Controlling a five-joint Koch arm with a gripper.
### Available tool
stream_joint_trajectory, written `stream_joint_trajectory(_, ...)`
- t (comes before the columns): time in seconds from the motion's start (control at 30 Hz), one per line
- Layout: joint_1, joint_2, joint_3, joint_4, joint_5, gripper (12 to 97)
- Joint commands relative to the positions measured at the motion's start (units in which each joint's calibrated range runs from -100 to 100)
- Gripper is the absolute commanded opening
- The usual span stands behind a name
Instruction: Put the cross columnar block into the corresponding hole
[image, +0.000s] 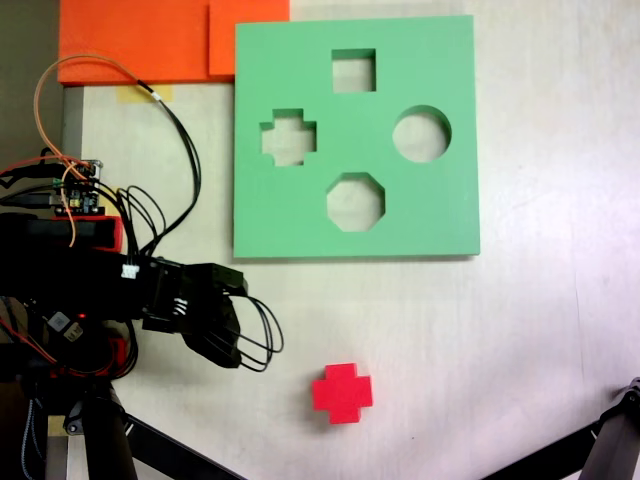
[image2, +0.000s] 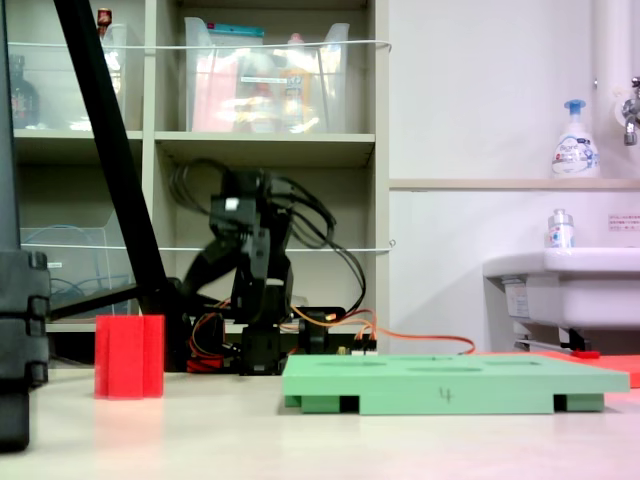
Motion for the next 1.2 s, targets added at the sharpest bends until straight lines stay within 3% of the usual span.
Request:
stream_joint_trajectory(0.0,-0.5,7.5,11.8,-10.0,-0.7,62.9)
stream_joint_trajectory(0.2,-2.0,31.9,37.3,-22.1,-3.6,77.9)
stream_joint_trajectory(0.63,-5.1,66.9,55.0,-21.5,-6.6,78.1)
stream_joint_trajectory(1.17,-6.3,92.7,68.3,-21.2,-8.0,78.0)
